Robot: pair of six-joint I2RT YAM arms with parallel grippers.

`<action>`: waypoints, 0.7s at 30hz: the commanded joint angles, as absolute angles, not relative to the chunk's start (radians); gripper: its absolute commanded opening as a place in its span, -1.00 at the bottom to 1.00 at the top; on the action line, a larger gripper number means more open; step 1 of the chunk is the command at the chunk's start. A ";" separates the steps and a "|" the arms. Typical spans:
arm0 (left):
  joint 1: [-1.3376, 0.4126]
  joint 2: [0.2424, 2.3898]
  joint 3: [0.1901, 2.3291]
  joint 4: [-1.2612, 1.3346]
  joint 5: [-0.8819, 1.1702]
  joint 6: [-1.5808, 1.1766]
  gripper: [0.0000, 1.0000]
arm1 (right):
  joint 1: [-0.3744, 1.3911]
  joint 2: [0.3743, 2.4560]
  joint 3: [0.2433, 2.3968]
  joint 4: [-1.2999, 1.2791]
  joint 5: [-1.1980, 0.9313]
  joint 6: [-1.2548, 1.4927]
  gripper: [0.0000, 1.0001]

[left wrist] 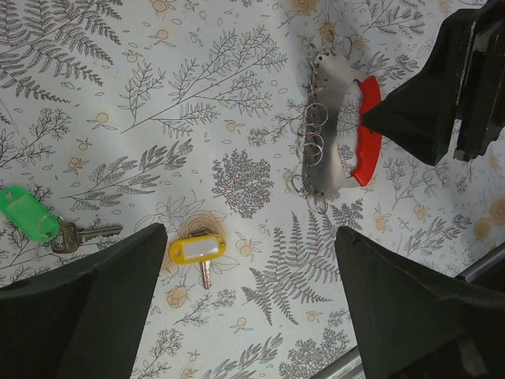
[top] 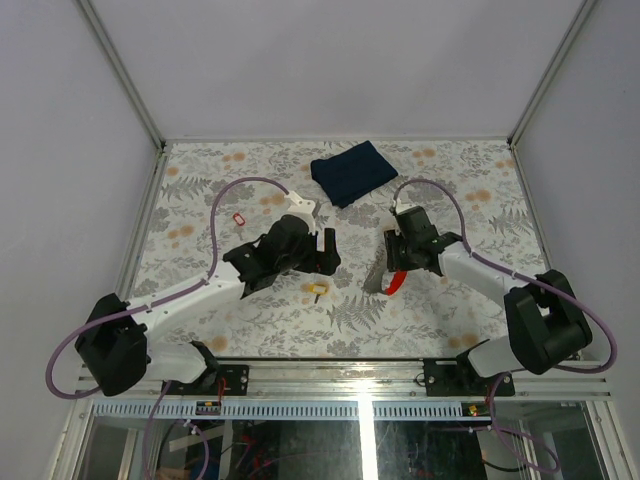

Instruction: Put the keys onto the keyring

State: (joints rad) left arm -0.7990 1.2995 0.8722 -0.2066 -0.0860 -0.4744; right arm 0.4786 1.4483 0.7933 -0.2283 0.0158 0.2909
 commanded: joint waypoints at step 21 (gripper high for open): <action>-0.799 1.209 0.857 -0.252 -0.154 -0.453 0.70 | 0.316 1.706 1.117 -0.348 0.023 0.359 -0.01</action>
State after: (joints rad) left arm -0.7990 1.2175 0.8707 -0.2462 -0.1394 -0.4698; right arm 0.3492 1.6711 1.0851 -0.3408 0.1295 0.4114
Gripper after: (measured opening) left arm 0.855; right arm 0.500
